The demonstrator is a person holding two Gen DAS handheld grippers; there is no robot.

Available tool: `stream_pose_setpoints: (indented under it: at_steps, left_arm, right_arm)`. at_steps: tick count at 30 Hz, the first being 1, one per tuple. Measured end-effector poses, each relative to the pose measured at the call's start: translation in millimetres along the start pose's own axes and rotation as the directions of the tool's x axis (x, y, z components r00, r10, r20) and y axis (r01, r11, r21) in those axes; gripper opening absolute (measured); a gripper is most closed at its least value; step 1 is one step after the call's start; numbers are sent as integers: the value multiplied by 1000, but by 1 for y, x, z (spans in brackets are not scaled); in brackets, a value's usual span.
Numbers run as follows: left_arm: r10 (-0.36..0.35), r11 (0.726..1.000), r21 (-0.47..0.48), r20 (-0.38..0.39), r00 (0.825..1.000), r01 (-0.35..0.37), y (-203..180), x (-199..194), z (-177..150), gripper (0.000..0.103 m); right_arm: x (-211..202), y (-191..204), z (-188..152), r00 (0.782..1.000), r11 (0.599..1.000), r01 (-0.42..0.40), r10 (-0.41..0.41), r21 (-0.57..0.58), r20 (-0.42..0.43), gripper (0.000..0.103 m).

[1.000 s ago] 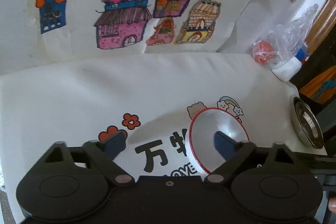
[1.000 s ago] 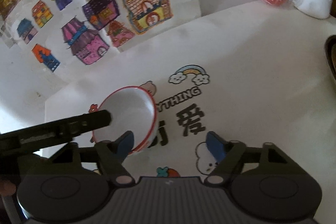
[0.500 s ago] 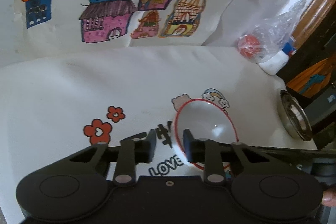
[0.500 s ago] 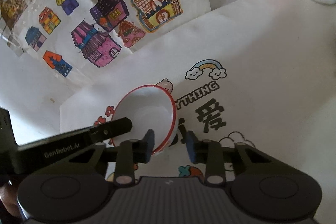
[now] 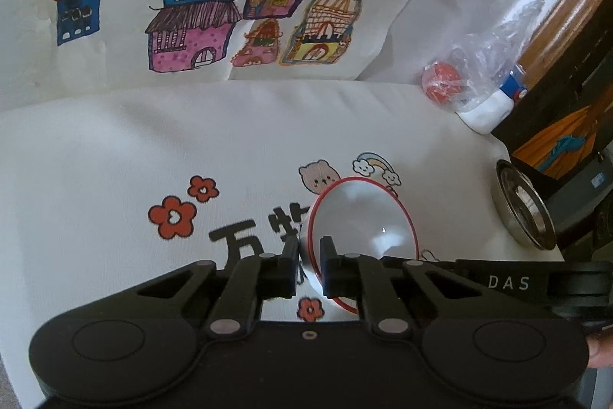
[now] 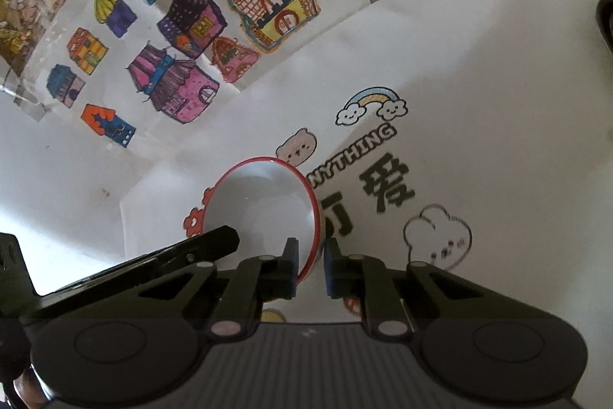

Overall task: Organize plates and bowls
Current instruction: 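Close both tools on the second white bowl's rim, then carry the second white bowl with both tools and lower it into the first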

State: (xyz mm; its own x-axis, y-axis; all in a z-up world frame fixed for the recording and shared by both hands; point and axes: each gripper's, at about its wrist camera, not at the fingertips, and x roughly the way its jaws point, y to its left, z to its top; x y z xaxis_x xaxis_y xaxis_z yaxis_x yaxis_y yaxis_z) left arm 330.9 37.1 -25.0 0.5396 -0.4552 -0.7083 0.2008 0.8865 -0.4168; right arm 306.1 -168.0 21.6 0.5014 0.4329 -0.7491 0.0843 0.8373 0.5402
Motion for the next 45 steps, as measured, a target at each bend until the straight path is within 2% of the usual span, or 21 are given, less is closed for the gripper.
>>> stream_pose_setpoints:
  at_steps: [11, 18, 25, 33, 45]
  left_arm:
    - [-13, 999, 46, 84, 996, 9, -25, -77, -19, 11]
    - [-23, 998, 68, 132, 991, 14, -37, -128, -44, 11]
    - [-27, 997, 78, 156, 987, 15, -42, -162, -72, 11]
    - [-7, 996, 84, 133, 991, -4, -37, -176, -106, 11]
    - [35, 990, 136, 62, 997, -43, -37, -164, -137, 11]
  right_arm:
    - [-66, 32, -34, 999, 997, -9, 13, -77, 50, 15]
    - [-103, 48, -68, 996, 992, -4, 14, -128, 84, 16]
    - [-124, 63, -101, 996, 987, 7, 7, -162, 87, 16]
    - [-128, 73, -131, 999, 981, 23, -14, -193, 52, 17]
    - [-109, 67, -162, 996, 973, 61, -72, -221, -43, 18]
